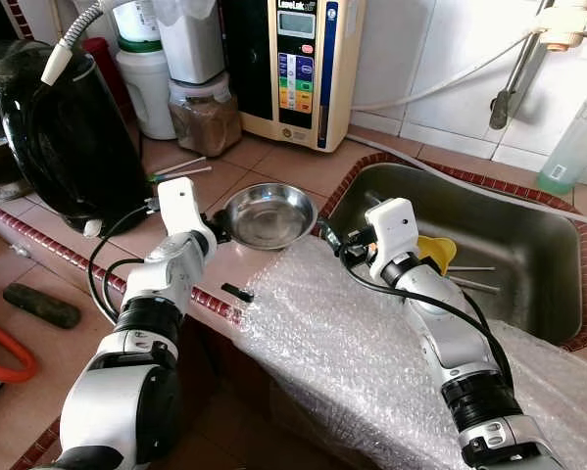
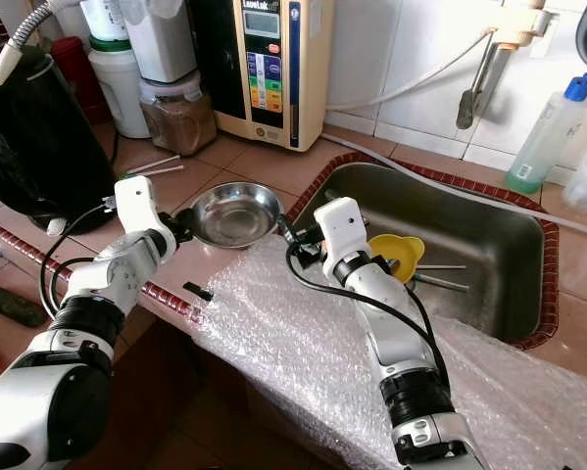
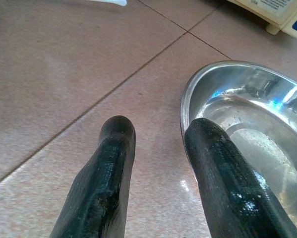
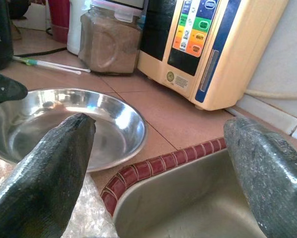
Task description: Kitchen organization
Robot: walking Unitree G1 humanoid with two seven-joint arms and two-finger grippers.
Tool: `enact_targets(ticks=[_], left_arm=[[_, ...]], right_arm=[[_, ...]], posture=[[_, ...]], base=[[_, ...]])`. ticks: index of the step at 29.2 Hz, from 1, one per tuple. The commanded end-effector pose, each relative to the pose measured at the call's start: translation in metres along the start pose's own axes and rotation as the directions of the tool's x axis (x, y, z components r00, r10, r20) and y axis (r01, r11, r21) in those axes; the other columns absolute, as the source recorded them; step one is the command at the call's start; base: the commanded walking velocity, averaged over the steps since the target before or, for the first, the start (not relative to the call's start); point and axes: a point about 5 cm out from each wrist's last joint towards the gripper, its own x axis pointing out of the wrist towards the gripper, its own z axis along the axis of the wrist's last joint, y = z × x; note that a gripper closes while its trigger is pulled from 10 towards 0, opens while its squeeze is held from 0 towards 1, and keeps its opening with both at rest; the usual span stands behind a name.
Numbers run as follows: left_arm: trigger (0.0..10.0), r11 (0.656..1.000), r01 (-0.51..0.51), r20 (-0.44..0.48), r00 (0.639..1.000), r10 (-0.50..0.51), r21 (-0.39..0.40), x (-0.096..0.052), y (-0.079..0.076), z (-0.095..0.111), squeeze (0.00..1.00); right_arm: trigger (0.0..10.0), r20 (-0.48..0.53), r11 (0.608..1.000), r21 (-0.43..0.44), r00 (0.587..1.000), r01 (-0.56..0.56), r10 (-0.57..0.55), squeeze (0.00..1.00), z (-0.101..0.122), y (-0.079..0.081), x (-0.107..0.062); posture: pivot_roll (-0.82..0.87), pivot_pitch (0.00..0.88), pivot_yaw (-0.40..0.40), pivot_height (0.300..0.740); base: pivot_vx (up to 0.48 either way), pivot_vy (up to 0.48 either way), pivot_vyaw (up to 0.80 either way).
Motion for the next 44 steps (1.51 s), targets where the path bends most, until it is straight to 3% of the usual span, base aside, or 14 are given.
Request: enact_targets(ticks=[1, 12, 13, 21, 27, 32, 44], left_arm=[[10.0, 1.0, 0.014, 0.001, 1.0, -0.014, 0.003, 0.001, -0.006, 0.006, 0.0], [10.0, 0.998, -0.03, 0.078, 0.997, 0.027, 0.047, 0.0, -0.005, 0.02, 0.0], [10.0, 0.999, -0.03, 0.076, 0.997, 0.027, 0.038, 0.0, -0.004, 0.019, 1.0], [10.0, 1.0, -0.025, 0.083, 0.996, 0.025, 0.002, -0.001, -0.004, 0.021, 1.0], [10.0, 0.999, 0.029, 0.098, 0.995, -0.027, -0.023, -0.001, -0.021, 0.029, 1.0], [10.0, 0.998, 0.056, 0.106, 0.993, -0.057, 0.02, -0.001, -0.029, 0.028, 1.0], [10.0, 1.0, 0.016, -0.038, 0.999, -0.015, 0.016, 0.001, -0.013, -0.007, 1.0]], right_arm=[[10.0, 0.008, 1.0, -0.004, 1.0, 0.008, -0.008, 0.84, 0.002, -0.001, 0.002], [10.0, 0.008, 1.0, 0.003, 1.0, 0.013, -0.013, 0.88, 0.002, -0.001, 0.001], [10.0, 0.007, 1.0, 0.003, 1.0, 0.014, -0.014, 0.88, 0.001, -0.001, 0.001], [10.0, 0.008, 1.0, 0.001, 1.0, 0.015, -0.015, 0.87, 0.002, -0.002, 0.002], [10.0, 0.009, 1.0, -0.001, 1.0, 0.015, -0.015, 0.87, 0.002, -0.002, 0.002], [10.0, 0.008, 1.0, -0.001, 1.0, 0.015, -0.015, 0.86, 0.002, -0.002, 0.002], [10.0, 0.001, 1.0, -0.002, 1.0, 0.015, -0.015, 0.87, 0.0, -0.001, 0.0]], posture=[[-0.01, 0.0, 0.04, 0.74], [-0.01, 0.0, 0.044, 0.74], [-0.01, 0.0, 0.044, 0.74], [-0.01, 0.0, 0.041, 0.74], [-0.01, 0.0, 0.04, 0.74], [-0.01, 0.0, 0.042, 0.74], [-0.01, 0.0, 0.041, 0.74]], base=[[0.0, 0.0, 0.0], [0.0, 0.0, 0.0], [0.0, 0.0, 0.0], [0.0, 0.0, 0.0], [0.0, 0.0, 0.0], [0.0, 0.0, 0.0], [0.0, 0.0, 0.0]])
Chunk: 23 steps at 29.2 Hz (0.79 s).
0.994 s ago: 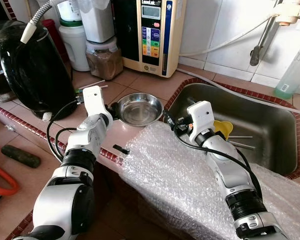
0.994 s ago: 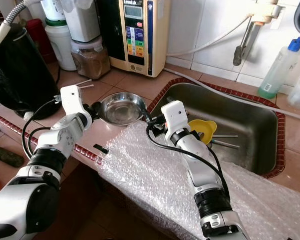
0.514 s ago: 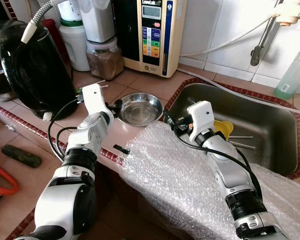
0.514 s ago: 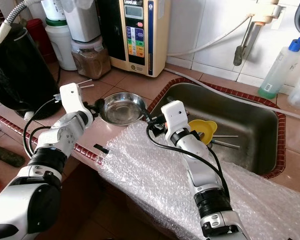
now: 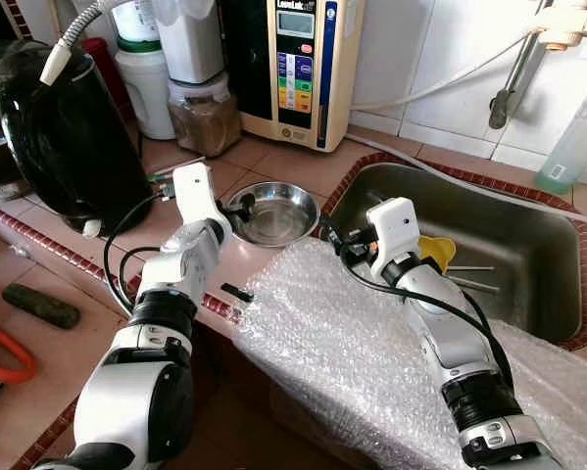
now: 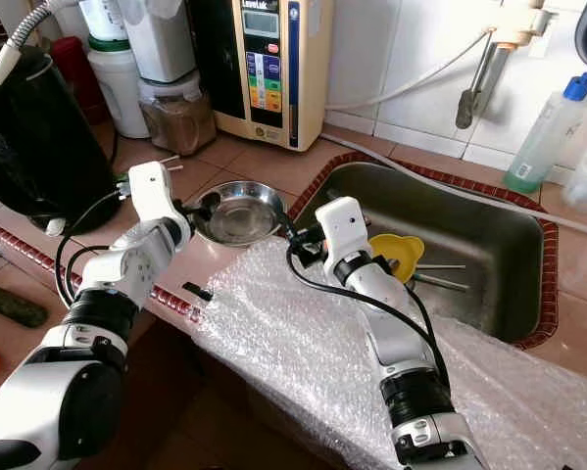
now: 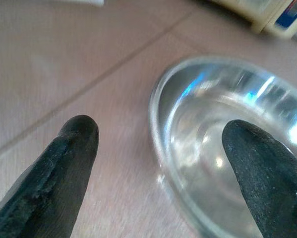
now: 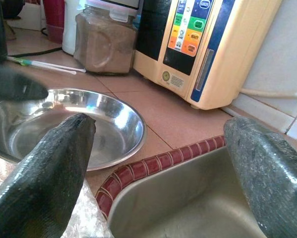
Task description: Kitchen organization
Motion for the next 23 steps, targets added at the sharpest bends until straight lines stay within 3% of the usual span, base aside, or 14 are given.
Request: enact_targets(ticks=[1, 2, 7, 8, 9, 10, 23], left_arm=[[10.0, 1.0, 0.002, -0.027, 1.0, -0.002, 0.011, 0.0, 0.002, -0.005, 0.39], [10.0, 1.0, 0.015, -0.042, 0.999, -0.015, 0.002, 0.001, 0.0, -0.008, 0.0], [9.6, 1.0, 0.004, -0.073, 0.997, -0.005, -0.01, 0.002, 0.0, -0.015, 0.0], [4.4, 1.0, 0.0, -0.075, 0.997, -0.002, -0.016, 0.002, 0.0, -0.016, 0.0], [4.4, 1.0, -0.002, -0.075, 0.997, 0.001, -0.02, 0.002, 0.001, -0.016, 0.0], [0.0, 1.0, -0.002, -0.075, 0.997, 0.001, -0.02, 0.002, 0.001, -0.016, 0.0], [0.0, 0.999, -0.032, -0.048, 0.998, 0.03, -0.033, 0.001, 0.012, -0.014, 0.0]], right_arm=[[10.0, 0.001, 1.0, -0.002, 1.0, -0.002, 0.002, 0.87, 0.0, 0.0, 0.001], [10.0, 0.0, 1.0, -0.001, 1.0, -0.003, 0.003, 0.87, 0.0, 0.0, 0.001], [10.0, -0.003, 1.0, -0.002, 1.0, -0.009, 0.009, 0.87, 0.0, 0.0, 0.001], [10.0, -0.004, 1.0, -0.003, 1.0, -0.01, 0.01, 0.86, 0.0, 0.0, 0.001], [10.0, -0.005, 1.0, -0.003, 1.0, -0.01, 0.01, 0.86, 0.0, 0.0, 0.0], [10.0, -0.007, 1.0, -0.004, 1.0, -0.011, 0.011, 0.86, 0.0, 0.0, 0.0], [10.0, -0.019, 1.0, -0.005, 1.0, -0.015, 0.015, 0.86, -0.003, 0.002, -0.001]], posture=[[-0.01, 0.0, 0.041, 0.74], [-0.01, 0.0, 0.041, 0.74], [-0.02, 0.0, 0.041, 0.74], [-0.02, 0.0, 0.041, 0.74], [-0.02, 0.0, 0.041, 0.74], [-0.02, 0.0, 0.041, 0.74], [-0.01, 0.0, 0.037, 0.74]], base=[[0.0, 0.0, 0.0], [0.0, 0.0, 0.0], [0.0, 0.0, 0.0], [0.0, 0.0, 0.0], [0.0, 0.0, 0.0], [0.0, 0.0, 0.0], [0.0, 0.0, 0.0]])
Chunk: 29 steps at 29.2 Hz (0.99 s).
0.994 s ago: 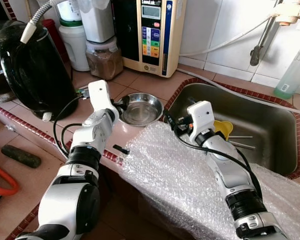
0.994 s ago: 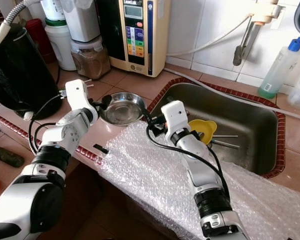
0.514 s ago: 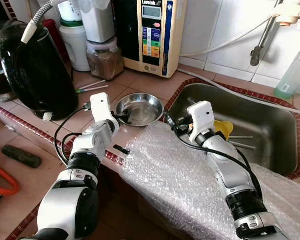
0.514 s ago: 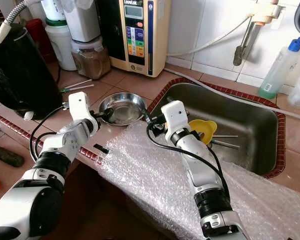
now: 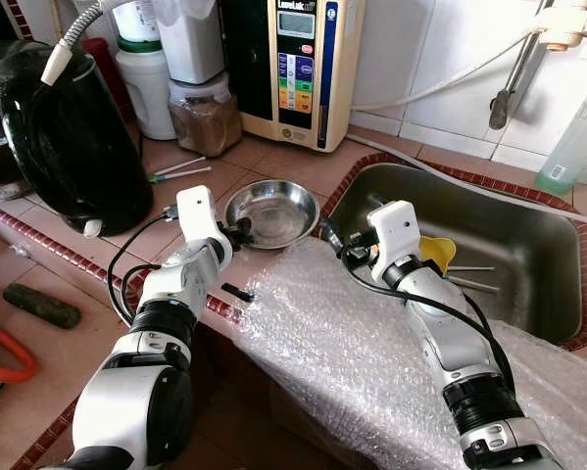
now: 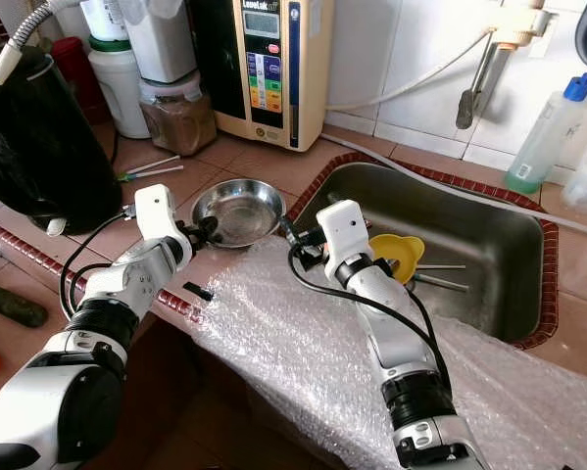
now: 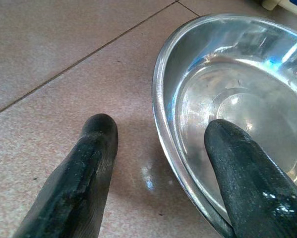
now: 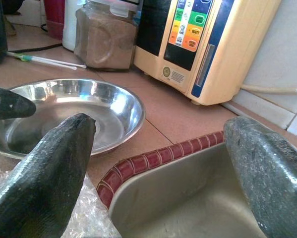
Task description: Kitchen organization
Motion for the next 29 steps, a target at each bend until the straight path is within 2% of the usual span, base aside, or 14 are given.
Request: enact_targets(ticks=[1, 9, 29], left_arm=[[0.0, 1.0, -0.025, -0.011, 1.0, 0.025, -0.009, 0.0, 0.0058, -0.0017, 0.0], [0.0, 0.999, -0.05, 0.012, 0.999, 0.05, -0.012, -0.0008, 0.0105, 0.0016, 0.0], [0.0, 0.999, -0.033, 0.075, 0.997, 0.035, -0.037, -0.0015, 0.0104, 0.0075, 0.0]], right_arm=[[10.0, -0.006, 1.0, -0.005, 1.0, -0.013, 0.013, 0.86, 0.0005, 0.0014, 0.0018], [10.0, -0.012, 1.0, -0.008, 1.0, -0.014, 0.013, 0.85, -0.0004, 0.0001, 0.0011], [10.0, -0.018, 1.0, -0.015, 1.0, -0.021, 0.02, 0.85, -0.0009, 0.0001, 0.0022]], posture=[[-0.01, 0.0, 0.037, 0.74], [-0.01, 0.0, 0.034, 0.74], [-0.01, 0.0, 0.025, 0.74]], base=[[0.0, 0.0, 0.0], [0.0, 0.0, 0.0], [0.0, 0.0, 0.0]])
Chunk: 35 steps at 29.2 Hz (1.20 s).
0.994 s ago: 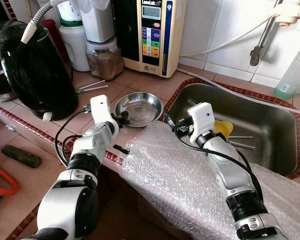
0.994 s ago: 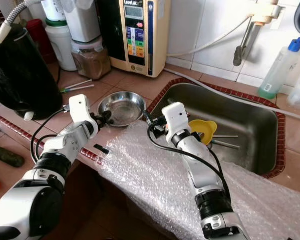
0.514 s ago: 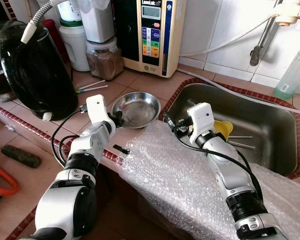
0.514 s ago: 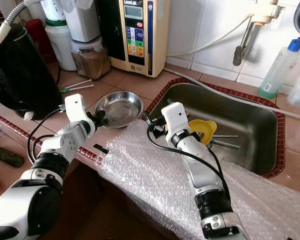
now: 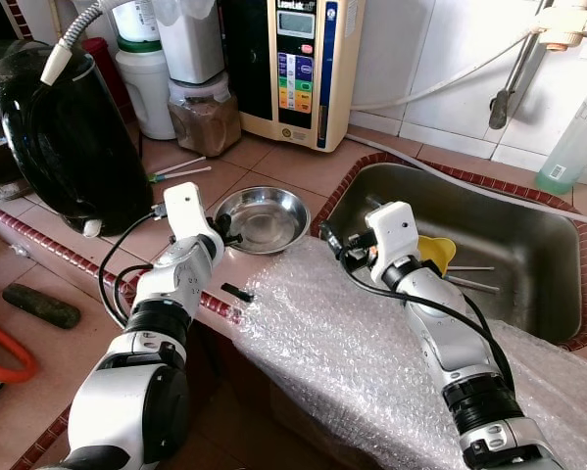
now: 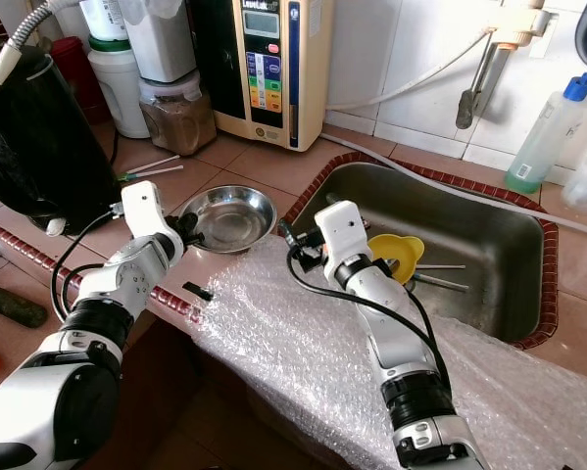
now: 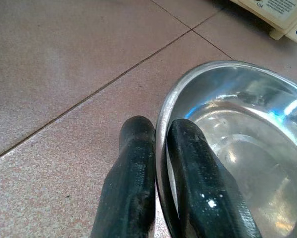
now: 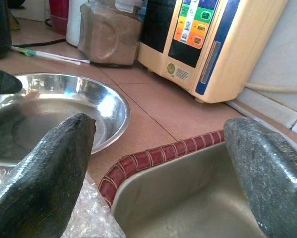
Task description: Kitchen organization
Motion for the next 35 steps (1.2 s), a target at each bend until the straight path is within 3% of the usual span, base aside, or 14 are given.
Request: enact_targets(ticks=[1, 8, 20, 21, 23, 24, 26, 27, 35], left_arm=[[0.0, 1.0, 0.003, 0.035, 0.999, -0.004, 0.015, -0.001, 0.003, 0.002, 0.0], [0.0, 0.998, 0.002, 0.126, 0.992, -0.01, 0.064, -0.003, 0.003, 0.01, 0.0], [0.0, 0.995, 0.095, 0.298, 0.951, -0.085, -0.019, -0.009, -0.009, 0.024, 0.0], [0.0, 0.991, 0.132, 0.364, 0.925, -0.109, -0.038, -0.012, -0.012, 0.03, 0.0], [0.0, 0.986, 0.162, 0.394, 0.909, -0.135, -0.036, -0.014, -0.017, 0.034, 0.0], [0.0, 0.978, 0.202, 0.412, 0.896, -0.164, -0.05, -0.015, -0.021, 0.036, 0.0], [0.0, 0.974, 0.218, 0.42, 0.891, -0.175, -0.056, -0.015, -0.022, 0.037, 0.0], [0.0, 0.968, 0.245, 0.444, 0.875, -0.195, -0.059, -0.017, -0.026, 0.039, 0.0], [0.0, 0.946, 0.317, 0.503, 0.829, -0.245, -0.061, -0.023, -0.034, 0.043, 0.0]], right_arm=[[10.0, -0.008, 1.0, -0.005, 1.0, -0.004, 0.004, 0.85, 0.001, -0.001, 0.002], [10.0, -0.02, 1.0, -0.005, 1.0, -0.013, 0.012, 0.84, -0.001, -0.001, 0.003], [10.0, -0.045, 1.0, 0.02, 0.999, -0.001, 0.002, 0.83, -0.006, 0.0, 0.004], [10.0, -0.036, 0.999, 0.04, 0.999, 0.011, -0.01, 0.78, -0.004, -0.001, 0.006], [10.0, -0.036, 0.999, 0.039, 0.999, 0.017, -0.016, 0.75, -0.003, -0.002, 0.007], [10.0, -0.03, 0.999, 0.041, 0.999, 0.021, -0.02, 0.65, -0.001, -0.002, 0.009], [10.0, -0.028, 0.999, 0.043, 0.999, 0.023, -0.022, 0.65, -0.001, -0.002, 0.009], [10.0, -0.022, 0.999, 0.042, 0.999, 0.035, -0.034, 0.01, 0.001, -0.003, 0.011], [10.0, 0.025, 0.984, 0.101, 0.988, 0.148, -0.152, 0.0, 0.013, -0.017, 0.018]], posture=[[-0.01, 0.0, 0.025, 0.74], [-0.01, 0.0, 0.024, 0.74], [-0.01, 0.0, 0.024, 0.74], [-0.01, 0.0, 0.023, 0.74], [0.0, 0.0, 0.022, 0.74], [0.0, 0.0, 0.02, 0.74], [0.0, 0.0, 0.019, 0.74], [0.0, 0.0, 0.019, 0.74], [0.0, 0.0, 0.014, 0.74]], base=[[0.0, 0.0, 0.0], [0.0, 0.0, 0.0], [0.0, 0.0, 0.0], [0.0, 0.0, 0.0], [0.0, 0.0, 0.0], [0.0, 0.0, 0.0], [0.0, 0.0, 0.0], [0.0, 0.0, 0.0], [0.0, 0.0, 0.0]])
